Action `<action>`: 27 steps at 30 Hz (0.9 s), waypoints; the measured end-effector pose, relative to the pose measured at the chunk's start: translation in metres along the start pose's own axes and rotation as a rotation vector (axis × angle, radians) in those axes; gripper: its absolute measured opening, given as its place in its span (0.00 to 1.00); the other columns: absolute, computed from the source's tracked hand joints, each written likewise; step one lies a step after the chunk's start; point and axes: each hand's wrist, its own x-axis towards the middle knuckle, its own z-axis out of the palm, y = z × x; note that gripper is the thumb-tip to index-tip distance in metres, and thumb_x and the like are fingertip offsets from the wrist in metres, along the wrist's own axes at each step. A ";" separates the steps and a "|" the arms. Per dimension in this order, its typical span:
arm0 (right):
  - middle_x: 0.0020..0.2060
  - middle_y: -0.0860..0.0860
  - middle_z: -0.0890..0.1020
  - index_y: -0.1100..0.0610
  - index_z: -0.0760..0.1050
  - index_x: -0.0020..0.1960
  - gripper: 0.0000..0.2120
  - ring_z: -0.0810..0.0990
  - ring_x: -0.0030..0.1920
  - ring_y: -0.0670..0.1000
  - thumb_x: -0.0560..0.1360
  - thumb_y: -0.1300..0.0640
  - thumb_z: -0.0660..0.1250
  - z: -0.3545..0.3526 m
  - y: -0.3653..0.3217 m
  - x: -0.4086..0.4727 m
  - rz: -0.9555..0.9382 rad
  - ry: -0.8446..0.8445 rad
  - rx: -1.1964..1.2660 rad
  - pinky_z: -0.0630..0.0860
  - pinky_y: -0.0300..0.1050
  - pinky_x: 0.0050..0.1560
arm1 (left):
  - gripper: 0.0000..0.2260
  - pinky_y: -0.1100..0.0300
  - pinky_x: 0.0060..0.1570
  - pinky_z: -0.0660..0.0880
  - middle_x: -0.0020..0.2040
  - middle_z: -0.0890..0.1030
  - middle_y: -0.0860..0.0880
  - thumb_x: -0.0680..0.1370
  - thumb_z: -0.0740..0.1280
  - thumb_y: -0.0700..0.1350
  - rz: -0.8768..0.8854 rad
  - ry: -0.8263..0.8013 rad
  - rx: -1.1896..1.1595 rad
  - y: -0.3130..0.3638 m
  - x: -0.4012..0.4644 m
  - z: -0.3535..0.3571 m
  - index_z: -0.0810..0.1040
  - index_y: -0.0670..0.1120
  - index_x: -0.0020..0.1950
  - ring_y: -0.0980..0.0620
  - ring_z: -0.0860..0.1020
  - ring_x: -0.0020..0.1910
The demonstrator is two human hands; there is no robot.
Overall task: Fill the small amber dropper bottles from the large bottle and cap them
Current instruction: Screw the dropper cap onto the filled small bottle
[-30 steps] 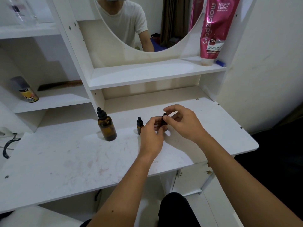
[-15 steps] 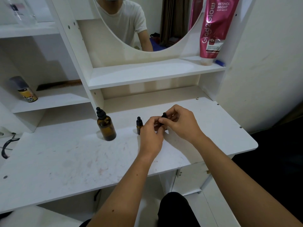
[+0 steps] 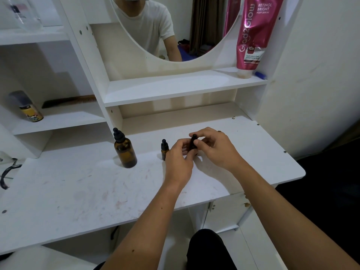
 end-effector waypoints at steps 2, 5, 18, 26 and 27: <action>0.54 0.45 0.86 0.54 0.85 0.58 0.08 0.87 0.46 0.44 0.80 0.61 0.73 0.002 0.002 0.002 0.025 0.017 -0.002 0.83 0.42 0.52 | 0.10 0.74 0.50 0.75 0.51 0.84 0.56 0.81 0.71 0.38 -0.002 0.003 0.008 0.000 0.001 0.001 0.81 0.45 0.61 0.65 0.81 0.51; 0.50 0.46 0.87 0.56 0.84 0.56 0.06 0.86 0.44 0.42 0.78 0.59 0.75 0.006 0.001 0.003 0.063 0.062 0.024 0.81 0.36 0.47 | 0.09 0.75 0.49 0.75 0.51 0.84 0.55 0.81 0.71 0.38 -0.008 0.010 0.011 0.000 0.000 0.001 0.80 0.46 0.60 0.66 0.81 0.50; 0.44 0.47 0.86 0.57 0.83 0.53 0.10 0.83 0.43 0.42 0.75 0.53 0.79 0.022 0.001 -0.003 0.074 0.213 0.047 0.77 0.28 0.44 | 0.11 0.66 0.54 0.80 0.52 0.84 0.54 0.80 0.68 0.34 -0.004 0.011 0.034 -0.002 0.000 0.002 0.80 0.45 0.60 0.60 0.83 0.52; 0.46 0.47 0.87 0.55 0.84 0.56 0.12 0.86 0.46 0.48 0.75 0.54 0.80 0.017 0.000 -0.007 0.096 0.172 0.067 0.83 0.38 0.50 | 0.11 0.68 0.55 0.78 0.54 0.84 0.55 0.81 0.69 0.38 0.011 0.007 0.045 -0.001 -0.002 0.001 0.79 0.46 0.64 0.60 0.82 0.54; 0.46 0.47 0.86 0.55 0.84 0.57 0.13 0.86 0.46 0.47 0.75 0.54 0.80 0.016 -0.001 -0.007 0.095 0.165 0.060 0.83 0.37 0.50 | 0.12 0.68 0.56 0.78 0.55 0.84 0.54 0.81 0.69 0.39 0.013 0.007 0.047 -0.002 -0.002 0.001 0.79 0.46 0.65 0.61 0.82 0.55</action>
